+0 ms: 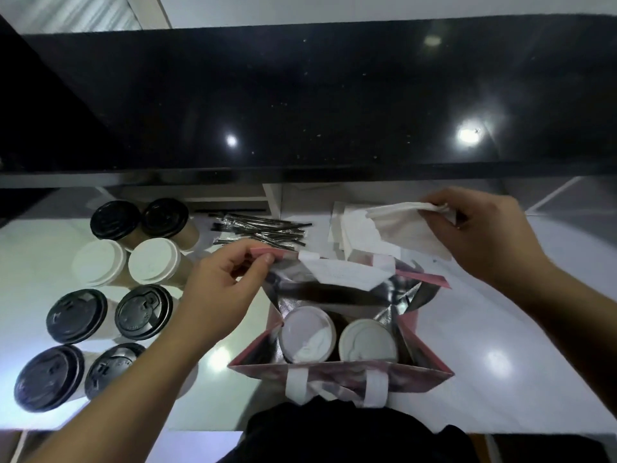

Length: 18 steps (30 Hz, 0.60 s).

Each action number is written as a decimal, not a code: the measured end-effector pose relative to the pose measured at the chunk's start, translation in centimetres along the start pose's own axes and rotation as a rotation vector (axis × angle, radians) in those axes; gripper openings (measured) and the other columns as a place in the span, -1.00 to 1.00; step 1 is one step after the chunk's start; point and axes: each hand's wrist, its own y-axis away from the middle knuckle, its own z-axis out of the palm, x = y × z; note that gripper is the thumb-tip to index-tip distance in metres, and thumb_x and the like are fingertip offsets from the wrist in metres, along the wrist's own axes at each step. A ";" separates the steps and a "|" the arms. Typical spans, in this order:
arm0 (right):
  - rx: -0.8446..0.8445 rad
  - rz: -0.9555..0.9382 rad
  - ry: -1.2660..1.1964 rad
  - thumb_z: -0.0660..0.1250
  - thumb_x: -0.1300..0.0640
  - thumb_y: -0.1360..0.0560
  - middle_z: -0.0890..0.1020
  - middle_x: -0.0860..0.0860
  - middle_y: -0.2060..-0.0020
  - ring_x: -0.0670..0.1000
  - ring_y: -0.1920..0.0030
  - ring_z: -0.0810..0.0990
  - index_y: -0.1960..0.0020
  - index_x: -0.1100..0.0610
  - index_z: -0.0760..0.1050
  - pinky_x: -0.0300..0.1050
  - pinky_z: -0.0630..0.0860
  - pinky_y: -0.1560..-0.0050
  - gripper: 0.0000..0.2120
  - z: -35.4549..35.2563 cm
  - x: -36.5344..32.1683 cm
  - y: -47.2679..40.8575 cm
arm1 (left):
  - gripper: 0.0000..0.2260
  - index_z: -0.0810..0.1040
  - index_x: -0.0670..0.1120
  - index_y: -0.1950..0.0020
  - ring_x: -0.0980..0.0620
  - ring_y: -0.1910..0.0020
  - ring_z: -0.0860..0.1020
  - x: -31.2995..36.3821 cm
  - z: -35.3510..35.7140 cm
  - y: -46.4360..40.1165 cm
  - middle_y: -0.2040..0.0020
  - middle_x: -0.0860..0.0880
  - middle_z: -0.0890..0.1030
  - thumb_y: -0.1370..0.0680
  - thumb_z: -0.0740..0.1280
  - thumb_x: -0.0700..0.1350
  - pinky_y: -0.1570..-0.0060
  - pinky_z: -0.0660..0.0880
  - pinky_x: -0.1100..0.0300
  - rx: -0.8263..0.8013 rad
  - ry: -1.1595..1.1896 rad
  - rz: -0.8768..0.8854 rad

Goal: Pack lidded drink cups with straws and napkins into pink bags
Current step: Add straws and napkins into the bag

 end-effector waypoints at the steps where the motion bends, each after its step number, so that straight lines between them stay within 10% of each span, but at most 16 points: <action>1: 0.031 0.014 -0.020 0.35 0.05 -0.56 0.70 0.07 0.02 0.02 0.13 0.59 -0.17 0.18 0.65 -0.24 0.51 0.14 -0.72 -1.2 -0.9 0.6 | -0.83 0.69 0.26 -0.09 0.13 -0.01 0.69 -0.1 -0.1 0.0 -0.01 0.17 0.73 -0.62 0.31 0.07 0.03 0.62 0.25 0.005 -0.006 0.007; 9: 0.146 -0.030 -0.312 0.27 -0.17 -0.57 0.57 -0.49 0.09 -0.36 0.04 0.60 -0.14 -0.31 0.47 -0.54 0.51 0.15 -0.85 -7.9 -8.8 4.7 | -0.82 0.69 0.27 -0.11 0.18 -0.02 0.69 -0.6 0.2 -0.4 0.00 0.20 0.73 -0.62 0.30 0.13 0.09 0.63 0.13 0.043 0.043 -0.050; 18: -0.417 -0.404 0.330 0.38 0.14 -0.55 0.68 0.00 0.04 0.06 0.12 0.65 -0.18 0.00 0.57 -0.06 0.62 0.23 -0.78 0.4 -12.6 7.2 | -0.84 0.69 0.22 -0.09 0.21 0.05 0.68 0.5 0.6 -0.3 0.07 0.22 0.73 -0.66 0.32 0.02 0.25 0.51 0.45 0.068 0.070 -0.083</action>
